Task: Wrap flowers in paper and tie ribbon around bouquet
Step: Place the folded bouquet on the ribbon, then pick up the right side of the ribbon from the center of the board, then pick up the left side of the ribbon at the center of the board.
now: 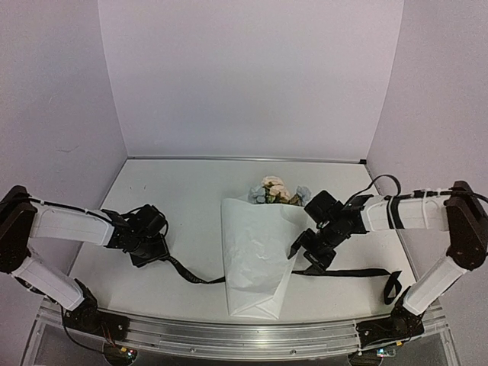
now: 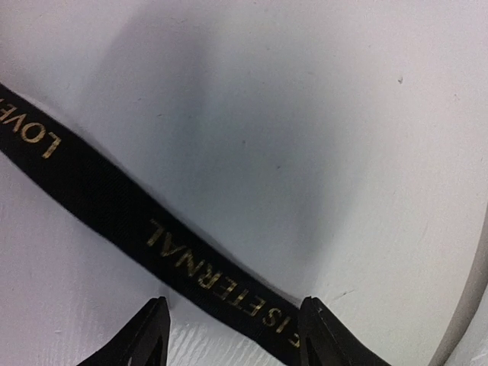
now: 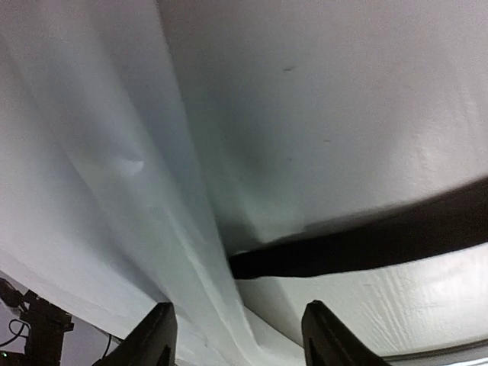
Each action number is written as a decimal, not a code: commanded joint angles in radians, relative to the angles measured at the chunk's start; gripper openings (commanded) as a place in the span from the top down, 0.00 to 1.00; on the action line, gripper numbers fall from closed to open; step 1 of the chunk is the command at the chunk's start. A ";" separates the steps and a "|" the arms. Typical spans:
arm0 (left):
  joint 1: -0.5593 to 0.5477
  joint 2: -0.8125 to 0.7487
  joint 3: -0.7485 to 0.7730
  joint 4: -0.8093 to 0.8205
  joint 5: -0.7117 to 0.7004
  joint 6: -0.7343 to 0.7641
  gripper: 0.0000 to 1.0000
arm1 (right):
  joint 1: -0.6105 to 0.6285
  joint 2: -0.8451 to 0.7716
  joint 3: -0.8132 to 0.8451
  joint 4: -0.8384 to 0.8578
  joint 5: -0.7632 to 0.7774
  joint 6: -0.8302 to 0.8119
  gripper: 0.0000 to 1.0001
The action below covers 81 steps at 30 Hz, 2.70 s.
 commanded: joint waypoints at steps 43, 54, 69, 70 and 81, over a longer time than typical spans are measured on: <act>0.199 -0.347 -0.078 -0.139 -0.078 0.061 0.29 | -0.649 -0.575 -0.570 -0.430 0.313 -0.334 0.80; 0.435 -0.328 -0.037 -0.141 -0.106 0.058 0.24 | -0.661 -0.540 -0.348 -0.473 0.295 -0.404 1.00; 0.620 0.030 0.061 0.078 0.037 0.127 0.32 | -0.660 -0.502 -0.184 -0.475 0.157 -0.475 1.00; 0.620 0.049 0.063 0.091 0.051 0.128 0.34 | -0.661 -0.502 -0.179 -0.475 0.149 -0.475 1.00; 0.633 0.128 0.150 0.093 0.027 0.114 1.00 | -0.616 -0.434 -0.083 -0.469 -0.035 -0.468 1.00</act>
